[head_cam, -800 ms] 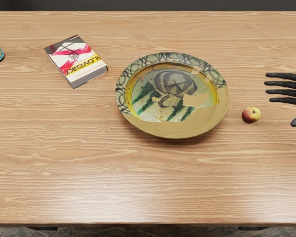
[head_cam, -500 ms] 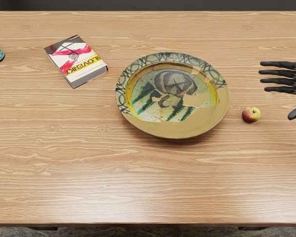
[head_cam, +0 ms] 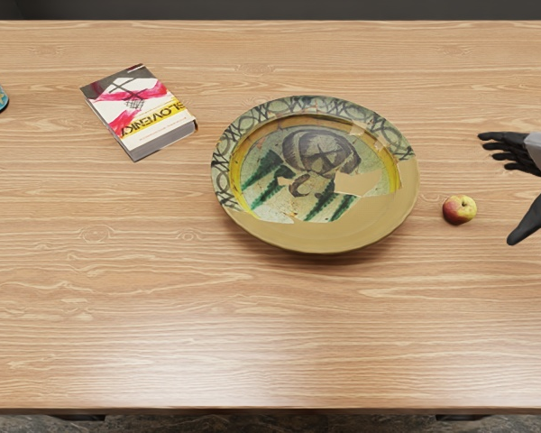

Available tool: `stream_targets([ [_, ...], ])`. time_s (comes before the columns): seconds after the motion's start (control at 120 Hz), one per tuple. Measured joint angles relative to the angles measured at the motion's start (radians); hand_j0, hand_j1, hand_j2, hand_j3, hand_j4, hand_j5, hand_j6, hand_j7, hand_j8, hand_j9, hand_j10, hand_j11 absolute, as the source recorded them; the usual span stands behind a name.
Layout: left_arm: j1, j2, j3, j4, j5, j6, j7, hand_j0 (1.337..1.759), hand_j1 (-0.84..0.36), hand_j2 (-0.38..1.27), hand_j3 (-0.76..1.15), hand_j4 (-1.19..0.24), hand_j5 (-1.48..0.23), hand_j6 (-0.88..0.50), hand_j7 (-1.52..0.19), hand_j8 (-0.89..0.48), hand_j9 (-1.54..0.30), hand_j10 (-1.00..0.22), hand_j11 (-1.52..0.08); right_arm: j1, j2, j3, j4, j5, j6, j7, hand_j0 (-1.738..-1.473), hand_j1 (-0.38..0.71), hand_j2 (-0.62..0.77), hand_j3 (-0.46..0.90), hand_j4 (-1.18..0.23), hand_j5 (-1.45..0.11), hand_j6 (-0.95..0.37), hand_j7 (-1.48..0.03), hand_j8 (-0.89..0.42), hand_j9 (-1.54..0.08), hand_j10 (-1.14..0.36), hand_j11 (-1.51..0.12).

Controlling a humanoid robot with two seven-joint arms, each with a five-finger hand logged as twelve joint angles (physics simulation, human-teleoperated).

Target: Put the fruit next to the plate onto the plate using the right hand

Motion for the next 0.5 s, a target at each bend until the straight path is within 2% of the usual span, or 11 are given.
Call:
stream_targets([
  [0.1,0.000,0.000,0.000,0.000,0.000,0.000,0.000,1.658,0.07,0.05,0.00,-0.23,-0.30,-0.23,-0.30,-0.23,-0.30,-0.23,-0.30,-0.032,0.090,-0.016,-0.007,-0.116,-0.113,-0.056,-1.658,-0.28,-0.01,0.00,-0.07,-0.08,-0.07,-0.08,-0.07,-0.08,-0.07,-0.08],
  [0.192,0.000,0.000,0.000,0.000,0.000,0.000,0.000,1.658,0.07,0.05,0.00,-0.23,-0.30,-0.23,-0.30,-0.23,-0.30,-0.23,-0.30,-0.081,0.184,-0.028,-0.013,-0.251,-0.298,-0.120,-1.658,-0.29,-0.01,0.00,-0.06,-0.07,-0.06,-0.07,-0.06,-0.07,-0.06,-0.07],
  [0.308,0.000,0.000,0.000,0.000,0.000,0.000,0.000,1.658,0.07,0.05,0.00,-0.23,-0.30,-0.23,-0.30,-0.23,-0.30,-0.23,-0.30,-0.135,0.265,-0.035,-0.017,-0.403,-0.481,-0.180,-1.658,-0.29,-0.01,0.00,-0.06,-0.07,-0.06,-0.07,-0.06,-0.07,-0.06,-0.07],
  [0.367,0.000,0.000,0.000,0.000,0.000,0.000,0.000,1.658,0.07,0.05,0.00,-0.23,-0.30,-0.23,-0.30,-0.23,-0.30,-0.23,-0.30,-0.152,0.300,-0.037,-0.018,-0.468,-0.534,-0.216,-1.658,-0.28,-0.01,0.00,-0.07,-0.08,-0.07,-0.08,-0.07,-0.08,-0.07,-0.08],
  [0.5,0.000,0.000,0.000,0.000,0.000,0.000,0.000,1.658,0.07,0.05,0.00,-0.23,-0.30,-0.23,-0.30,-0.23,-0.30,-0.23,-0.30,-0.168,0.357,-0.038,-0.020,-0.532,-0.581,-0.283,-1.658,-0.18,-0.02,0.00,-0.15,-0.18,-0.15,-0.18,-0.15,-0.18,-0.15,-0.18],
])
